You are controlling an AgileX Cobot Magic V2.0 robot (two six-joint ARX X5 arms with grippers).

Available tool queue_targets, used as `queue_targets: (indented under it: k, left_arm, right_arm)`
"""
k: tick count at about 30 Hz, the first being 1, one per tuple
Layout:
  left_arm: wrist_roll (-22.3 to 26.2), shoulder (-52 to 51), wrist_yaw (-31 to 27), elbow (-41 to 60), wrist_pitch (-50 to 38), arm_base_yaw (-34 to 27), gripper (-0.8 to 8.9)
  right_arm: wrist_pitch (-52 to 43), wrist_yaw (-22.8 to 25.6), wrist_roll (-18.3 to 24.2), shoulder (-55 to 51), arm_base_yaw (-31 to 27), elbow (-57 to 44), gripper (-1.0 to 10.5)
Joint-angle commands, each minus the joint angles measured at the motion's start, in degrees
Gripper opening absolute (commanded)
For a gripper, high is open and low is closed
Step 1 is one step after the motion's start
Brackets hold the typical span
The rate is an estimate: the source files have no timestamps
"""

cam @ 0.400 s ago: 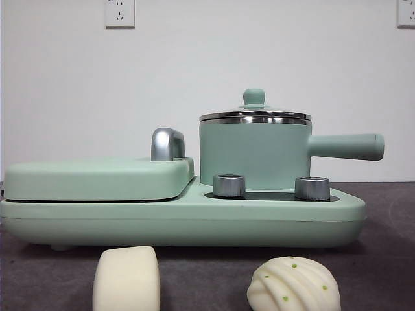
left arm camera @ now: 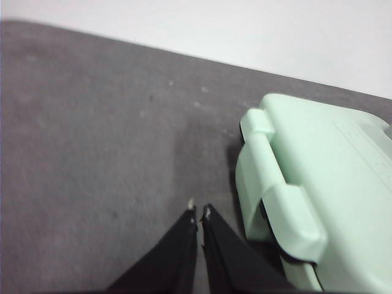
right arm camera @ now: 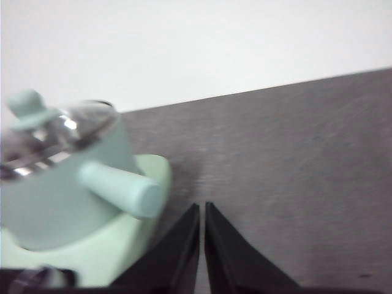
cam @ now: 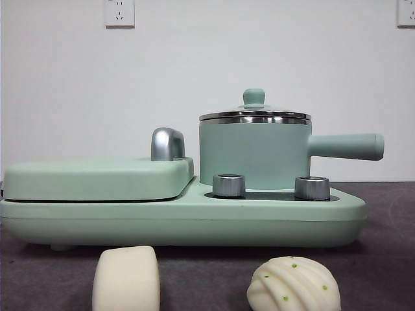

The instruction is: Put the buns in a small steamer

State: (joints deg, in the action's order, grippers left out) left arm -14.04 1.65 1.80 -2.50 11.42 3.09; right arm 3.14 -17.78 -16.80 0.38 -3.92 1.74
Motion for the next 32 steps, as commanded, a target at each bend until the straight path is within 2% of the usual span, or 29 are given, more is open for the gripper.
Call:
queue_targets:
  k: [1,7,11,16,20,28,32]
  left_arm:
    - [-5.33,1.62,0.07,-3.41,-0.48,0.44,0.19]
    - [-7.02,8.87,0.11,-13.59,2.03,1.57,0.18]
    - [-4.90,15.80,1.31,-23.45,6.21,2.36,0.19]
    - [-0.92,25.00,5.03,-35.98,11.63,3.26,0.18]
    - [1.53,32.00,9.25,-44.63,16.22,3.98,0.18]
    - [9.16,43.32,21.03,-57.18,29.29,5.35,0.18]
    - [12.26,45.94,26.69,-59.10,30.58,6.03,0.19]
  right_arm:
    - [-0.46,-0.22,-8.59,-0.13,0.68,2.99,0.1]
    - [5.55,-0.22,-11.74,0.66,1.53,12.57,0.1]
    - [13.40,-0.68,-11.69,3.93,1.53,21.88,0.1]
    - [22.56,-8.02,-8.96,10.88,1.53,33.29,0.1]
    - [30.84,-13.92,-3.61,17.33,1.53,42.18,0.1]
    - [44.39,-21.27,14.03,27.96,1.53,55.17,0.1]
    - [44.78,-24.81,16.17,29.55,1.55,56.26,0.1]
